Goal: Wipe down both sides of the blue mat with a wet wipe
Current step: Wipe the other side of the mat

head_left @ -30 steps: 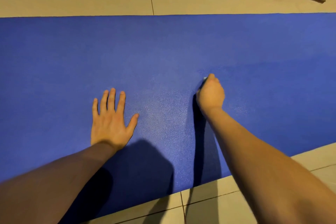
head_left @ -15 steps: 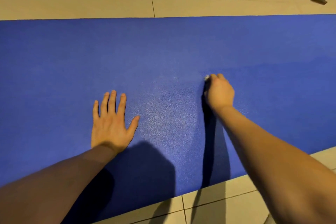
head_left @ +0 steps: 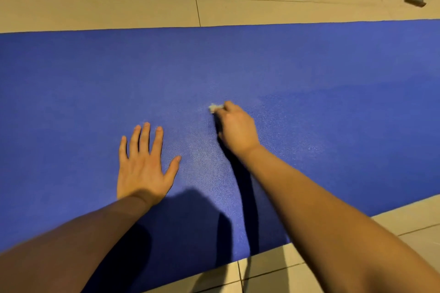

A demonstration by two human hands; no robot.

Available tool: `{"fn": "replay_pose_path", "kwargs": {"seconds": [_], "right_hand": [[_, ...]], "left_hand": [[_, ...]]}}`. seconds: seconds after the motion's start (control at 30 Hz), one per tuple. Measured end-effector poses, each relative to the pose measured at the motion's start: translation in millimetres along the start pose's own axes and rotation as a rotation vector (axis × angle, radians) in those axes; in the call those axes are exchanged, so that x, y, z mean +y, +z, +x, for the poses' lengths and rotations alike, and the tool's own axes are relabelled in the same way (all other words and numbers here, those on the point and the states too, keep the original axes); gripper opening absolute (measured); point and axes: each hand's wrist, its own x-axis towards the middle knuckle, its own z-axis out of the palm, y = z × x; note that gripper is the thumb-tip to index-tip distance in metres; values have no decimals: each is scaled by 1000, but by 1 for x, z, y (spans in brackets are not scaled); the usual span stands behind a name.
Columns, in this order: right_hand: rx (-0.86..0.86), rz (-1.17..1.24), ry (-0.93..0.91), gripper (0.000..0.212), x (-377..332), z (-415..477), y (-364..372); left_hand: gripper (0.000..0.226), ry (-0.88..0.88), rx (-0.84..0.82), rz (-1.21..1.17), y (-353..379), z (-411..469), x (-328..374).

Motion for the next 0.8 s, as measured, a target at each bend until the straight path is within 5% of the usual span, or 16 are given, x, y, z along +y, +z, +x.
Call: {"fn": "replay_pose_path", "kwargs": {"seconds": [0.17, 0.3, 0.5, 0.63, 0.8], "right_hand": [[63, -106, 378, 21, 96, -3, -26], [117, -33, 546, 18, 86, 13, -20], [104, 115, 244, 30, -15, 24, 12], [23, 38, 12, 27, -8, 18, 8], [146, -90, 341, 18, 79, 4, -14]], "left_hand": [[84, -3, -6, 3, 0, 0, 0], [84, -3, -6, 2, 0, 1, 0], [83, -2, 2, 9, 0, 0, 1], [83, -4, 1, 6, -1, 0, 1], [83, -6, -7, 4, -1, 0, 0]]}}
